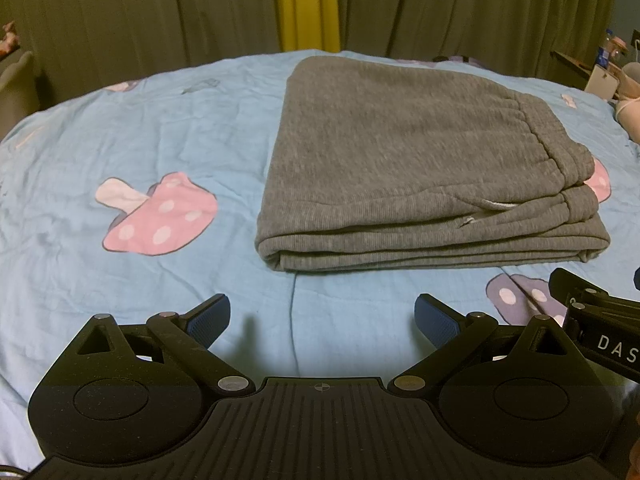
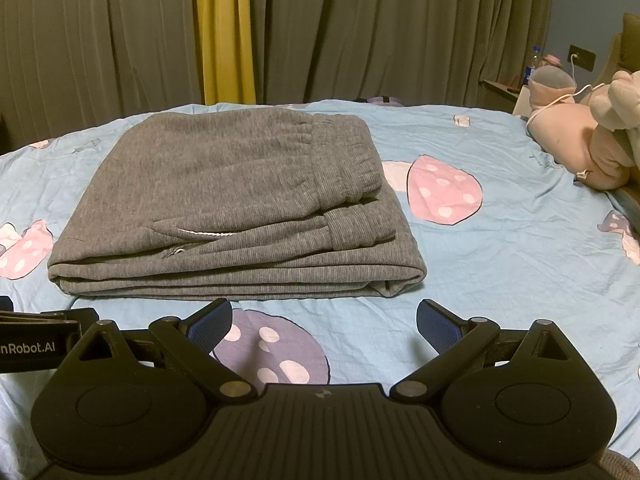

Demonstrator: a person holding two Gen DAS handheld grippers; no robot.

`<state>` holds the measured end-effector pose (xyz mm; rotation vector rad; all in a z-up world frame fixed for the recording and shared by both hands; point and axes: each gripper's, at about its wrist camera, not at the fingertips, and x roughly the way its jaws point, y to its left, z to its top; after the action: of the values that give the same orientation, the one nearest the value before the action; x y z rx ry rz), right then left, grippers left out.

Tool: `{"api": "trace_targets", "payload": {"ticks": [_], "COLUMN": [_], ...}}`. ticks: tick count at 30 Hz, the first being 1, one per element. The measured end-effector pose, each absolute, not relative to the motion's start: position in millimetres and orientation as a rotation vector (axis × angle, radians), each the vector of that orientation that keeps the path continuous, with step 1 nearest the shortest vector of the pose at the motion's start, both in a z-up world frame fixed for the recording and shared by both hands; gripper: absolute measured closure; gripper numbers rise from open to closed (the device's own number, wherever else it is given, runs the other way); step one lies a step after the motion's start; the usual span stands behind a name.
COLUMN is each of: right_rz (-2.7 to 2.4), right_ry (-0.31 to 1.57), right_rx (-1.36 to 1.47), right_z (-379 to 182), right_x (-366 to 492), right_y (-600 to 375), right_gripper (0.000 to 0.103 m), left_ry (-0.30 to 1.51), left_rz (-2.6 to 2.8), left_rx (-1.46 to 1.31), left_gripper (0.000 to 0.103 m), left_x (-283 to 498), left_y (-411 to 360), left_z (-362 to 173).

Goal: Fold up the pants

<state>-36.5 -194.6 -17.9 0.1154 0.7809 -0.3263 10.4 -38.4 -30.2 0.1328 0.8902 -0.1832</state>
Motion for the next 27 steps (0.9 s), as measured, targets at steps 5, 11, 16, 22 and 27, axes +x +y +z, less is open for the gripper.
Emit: {"api": "trace_targets", "payload": {"ticks": [5,11,16,22,27], "right_rz": [-0.325,-0.324,-0.323,-0.324,-0.322], "right_ry": [0.782,0.781,0.779,0.779,0.779], "right_rx": [0.116,0.116,0.116,0.116,0.115], "right_z": [-17.7,-17.5,-17.5,-17.6,-17.5], "right_x": [-37.0,-36.8,-36.5,-36.3,-36.3], "right_y": [-194.9,-195.1,-195.1,-195.2,-195.1], "right_gripper": [0.004,0.004,0.004,0.004,0.004], "left_ry": [0.891,0.894,0.895,0.895,0.896], "left_rz": [-0.186,-0.193,-0.195,-0.197,-0.205], "left_rx": [0.136,0.139,0.141,0.141,0.145], "left_gripper": [0.002,0.002,0.002,0.002,0.002], "left_x": [10.3,10.5,10.4,10.4,9.7], "left_y": [-38.5,-38.4,-38.6,-38.6,-39.2], "left_z": [-31.0,-31.5,-31.7,-31.6,-31.9]}}
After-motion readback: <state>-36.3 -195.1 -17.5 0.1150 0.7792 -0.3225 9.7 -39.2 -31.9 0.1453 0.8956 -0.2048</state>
